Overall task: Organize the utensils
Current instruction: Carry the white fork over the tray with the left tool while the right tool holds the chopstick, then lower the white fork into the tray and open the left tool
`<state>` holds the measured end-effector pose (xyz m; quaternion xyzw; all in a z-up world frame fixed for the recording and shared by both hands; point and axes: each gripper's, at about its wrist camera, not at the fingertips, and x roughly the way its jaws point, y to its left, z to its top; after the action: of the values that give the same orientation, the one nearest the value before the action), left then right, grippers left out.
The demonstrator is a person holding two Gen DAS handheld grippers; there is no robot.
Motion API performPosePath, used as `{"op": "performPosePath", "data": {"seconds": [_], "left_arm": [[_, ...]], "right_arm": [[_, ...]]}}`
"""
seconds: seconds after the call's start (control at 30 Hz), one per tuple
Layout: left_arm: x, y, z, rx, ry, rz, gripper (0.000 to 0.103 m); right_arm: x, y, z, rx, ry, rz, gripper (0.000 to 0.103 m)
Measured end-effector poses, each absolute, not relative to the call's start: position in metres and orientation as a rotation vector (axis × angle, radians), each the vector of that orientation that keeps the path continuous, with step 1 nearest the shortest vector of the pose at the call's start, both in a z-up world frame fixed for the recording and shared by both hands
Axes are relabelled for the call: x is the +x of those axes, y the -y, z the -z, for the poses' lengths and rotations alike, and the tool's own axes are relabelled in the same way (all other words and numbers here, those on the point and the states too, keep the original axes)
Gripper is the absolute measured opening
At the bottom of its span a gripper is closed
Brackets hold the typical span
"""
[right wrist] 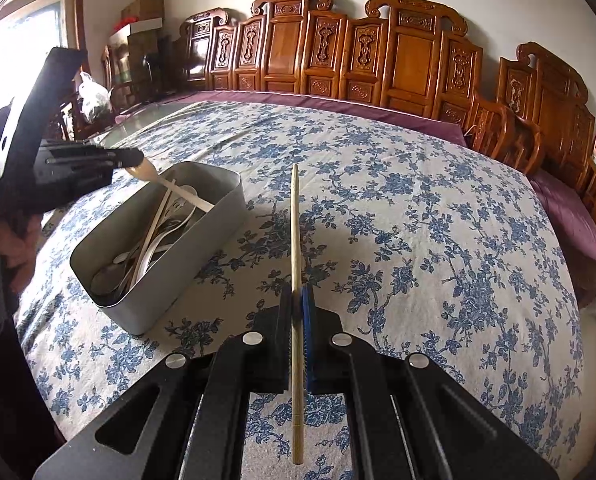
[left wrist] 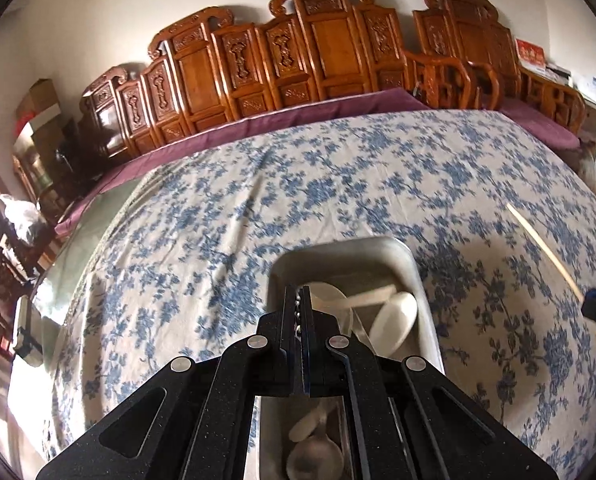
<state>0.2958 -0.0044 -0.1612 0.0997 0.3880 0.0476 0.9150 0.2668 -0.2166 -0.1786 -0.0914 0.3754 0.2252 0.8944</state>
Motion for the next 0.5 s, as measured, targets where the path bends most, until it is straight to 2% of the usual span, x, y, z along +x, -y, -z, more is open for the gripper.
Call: {"op": "performPosePath", "data": {"seconds": [0.5], "left_arm": [[0.275,0.017,0.185,0.136,-0.948,0.057,0.009]], "right_arm": [[0.263,0.208,0.176,-0.187,-0.777,-0.477,0.006]]}}
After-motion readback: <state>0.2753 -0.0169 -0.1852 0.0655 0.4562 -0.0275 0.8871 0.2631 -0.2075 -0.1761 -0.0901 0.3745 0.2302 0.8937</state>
